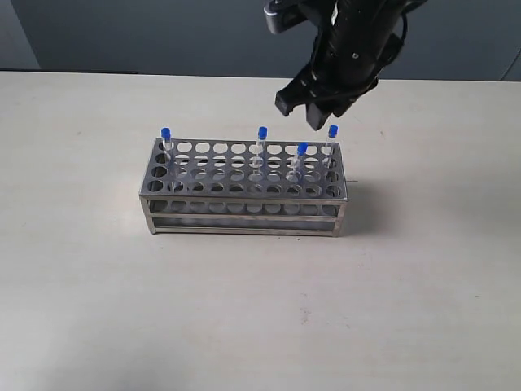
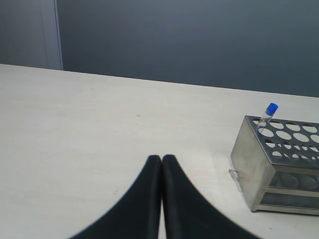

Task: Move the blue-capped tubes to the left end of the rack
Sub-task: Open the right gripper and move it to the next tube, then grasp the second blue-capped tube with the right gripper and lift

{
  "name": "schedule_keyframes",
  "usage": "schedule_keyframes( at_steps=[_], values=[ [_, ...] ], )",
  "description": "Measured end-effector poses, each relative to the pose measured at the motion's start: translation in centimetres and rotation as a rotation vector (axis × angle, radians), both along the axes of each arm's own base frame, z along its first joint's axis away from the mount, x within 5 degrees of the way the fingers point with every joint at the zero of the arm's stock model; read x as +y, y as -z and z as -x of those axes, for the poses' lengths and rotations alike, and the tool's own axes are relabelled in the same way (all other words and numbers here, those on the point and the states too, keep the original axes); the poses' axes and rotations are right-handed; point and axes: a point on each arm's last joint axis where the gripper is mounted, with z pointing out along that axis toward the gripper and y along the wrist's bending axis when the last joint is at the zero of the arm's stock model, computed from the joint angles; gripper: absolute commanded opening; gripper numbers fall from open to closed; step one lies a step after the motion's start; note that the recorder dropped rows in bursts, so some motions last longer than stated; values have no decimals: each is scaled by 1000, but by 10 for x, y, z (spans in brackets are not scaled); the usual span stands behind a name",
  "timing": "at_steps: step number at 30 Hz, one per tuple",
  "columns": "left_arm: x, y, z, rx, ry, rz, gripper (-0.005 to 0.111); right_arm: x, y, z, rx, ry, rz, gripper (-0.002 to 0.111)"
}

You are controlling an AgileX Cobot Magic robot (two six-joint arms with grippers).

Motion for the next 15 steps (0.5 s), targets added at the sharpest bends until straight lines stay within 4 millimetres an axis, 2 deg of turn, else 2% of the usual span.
schedule_keyframes(
  at_steps=[5, 15],
  values=[
    [0, 0, 0, 0, 0, 0, 1, 4, 18, 4, 26, 17, -71, 38],
    [0, 0, 0, 0, 0, 0, 1, 9, 21, 1, 4, 27, -119, 38]
  ],
)
